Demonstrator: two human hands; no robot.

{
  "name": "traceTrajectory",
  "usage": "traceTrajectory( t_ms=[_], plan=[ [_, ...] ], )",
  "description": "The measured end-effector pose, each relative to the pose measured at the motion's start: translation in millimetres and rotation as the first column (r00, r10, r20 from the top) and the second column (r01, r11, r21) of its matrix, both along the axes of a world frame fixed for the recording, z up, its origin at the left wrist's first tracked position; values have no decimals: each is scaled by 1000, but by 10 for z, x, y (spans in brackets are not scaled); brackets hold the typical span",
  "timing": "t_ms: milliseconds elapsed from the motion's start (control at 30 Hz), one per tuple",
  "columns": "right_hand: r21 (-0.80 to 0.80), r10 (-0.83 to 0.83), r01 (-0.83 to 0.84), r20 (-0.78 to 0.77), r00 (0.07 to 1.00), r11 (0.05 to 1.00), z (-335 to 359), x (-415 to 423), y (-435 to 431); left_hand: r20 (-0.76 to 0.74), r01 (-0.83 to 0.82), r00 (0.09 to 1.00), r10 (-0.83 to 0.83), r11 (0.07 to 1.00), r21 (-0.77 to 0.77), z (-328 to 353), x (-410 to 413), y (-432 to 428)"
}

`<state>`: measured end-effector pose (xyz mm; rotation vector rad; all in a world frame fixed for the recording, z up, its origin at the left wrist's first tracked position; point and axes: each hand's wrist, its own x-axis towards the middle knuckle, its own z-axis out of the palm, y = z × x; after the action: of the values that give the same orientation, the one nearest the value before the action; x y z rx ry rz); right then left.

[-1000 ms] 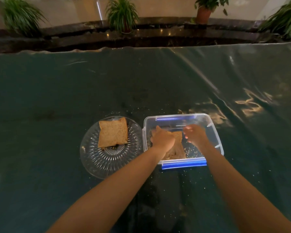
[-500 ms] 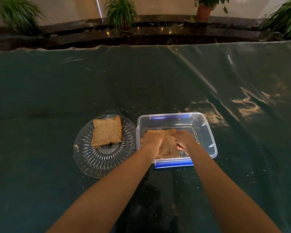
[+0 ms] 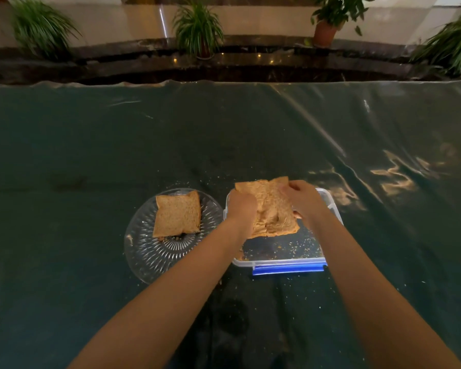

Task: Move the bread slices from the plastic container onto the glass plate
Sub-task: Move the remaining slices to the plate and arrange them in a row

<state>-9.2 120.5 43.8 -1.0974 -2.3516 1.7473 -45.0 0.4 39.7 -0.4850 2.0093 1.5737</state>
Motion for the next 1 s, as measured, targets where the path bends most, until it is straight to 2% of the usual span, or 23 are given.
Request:
traceTrajectory(
  t_ms=[167, 367, 567, 800, 1000],
  plan=[
    [-28, 54, -55, -36, 998, 998, 159, -203, -322, -68, 15, 998, -14, 1000, 14, 190, -276, -341],
    [-43, 141, -142, -18, 990, 989, 85, -476, -944, -47, -18, 999, 19, 1000, 19, 120, -460, -998],
    [26, 188, -191, 81, 979, 981, -207, -779, -1500, -46, -100, 994, 103, 993, 56, -74, -569, -1508],
    [166, 255, -300, 245, 935, 939, -449, -856, -1825, -25, 3, 1000, -9, 971, -237, -327, -633, -1718],
    [303, 299, -398, 325, 897, 866, -544, -840, -1830, -61, 102, 990, -130, 935, -339, -423, -677, -1854]
  ],
)
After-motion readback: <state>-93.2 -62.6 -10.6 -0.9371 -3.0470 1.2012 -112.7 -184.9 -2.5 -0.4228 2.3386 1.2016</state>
